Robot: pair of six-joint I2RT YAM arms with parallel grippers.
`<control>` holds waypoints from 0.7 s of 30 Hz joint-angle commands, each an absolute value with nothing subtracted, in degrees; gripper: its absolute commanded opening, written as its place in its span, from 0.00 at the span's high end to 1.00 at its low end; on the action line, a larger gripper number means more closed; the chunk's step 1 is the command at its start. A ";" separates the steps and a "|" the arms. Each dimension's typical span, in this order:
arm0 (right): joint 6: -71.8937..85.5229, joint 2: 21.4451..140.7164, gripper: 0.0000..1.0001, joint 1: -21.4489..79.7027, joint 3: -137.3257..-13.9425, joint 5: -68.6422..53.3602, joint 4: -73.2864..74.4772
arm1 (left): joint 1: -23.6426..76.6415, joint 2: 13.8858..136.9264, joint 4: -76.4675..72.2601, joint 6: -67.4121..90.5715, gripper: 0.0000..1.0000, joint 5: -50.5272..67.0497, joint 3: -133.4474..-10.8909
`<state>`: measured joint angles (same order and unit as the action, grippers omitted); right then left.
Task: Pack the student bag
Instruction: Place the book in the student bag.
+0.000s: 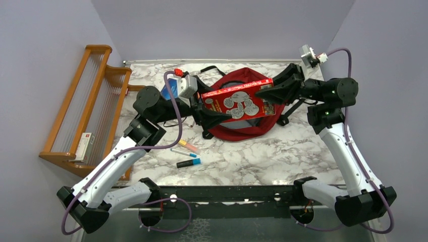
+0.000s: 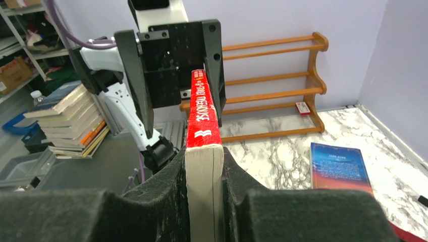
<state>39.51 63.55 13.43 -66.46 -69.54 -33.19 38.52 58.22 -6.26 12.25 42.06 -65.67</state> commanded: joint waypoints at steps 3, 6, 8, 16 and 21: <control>44.63 60.84 0.99 13.62 -66.81 -64.18 -41.58 | 38.58 57.78 -17.82 20.33 0.31 47.96 -62.69; 45.23 59.90 0.99 13.62 -67.50 -63.70 -42.54 | 38.59 58.76 -19.99 23.22 0.35 49.93 -62.83; 45.26 59.64 0.99 13.65 -68.16 -63.93 -42.55 | 38.61 58.61 -20.32 23.46 0.41 49.87 -62.72; 44.28 58.29 0.99 13.63 -67.79 -62.59 -40.97 | 38.59 57.49 -21.00 23.58 0.66 49.78 -62.71; 43.13 56.78 0.99 13.66 -67.31 -59.46 -39.77 | 38.58 56.57 -21.39 23.99 0.78 49.69 -61.43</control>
<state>44.80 58.78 13.72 -66.48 -67.07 -38.79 38.46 58.63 -18.98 22.74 47.13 -62.85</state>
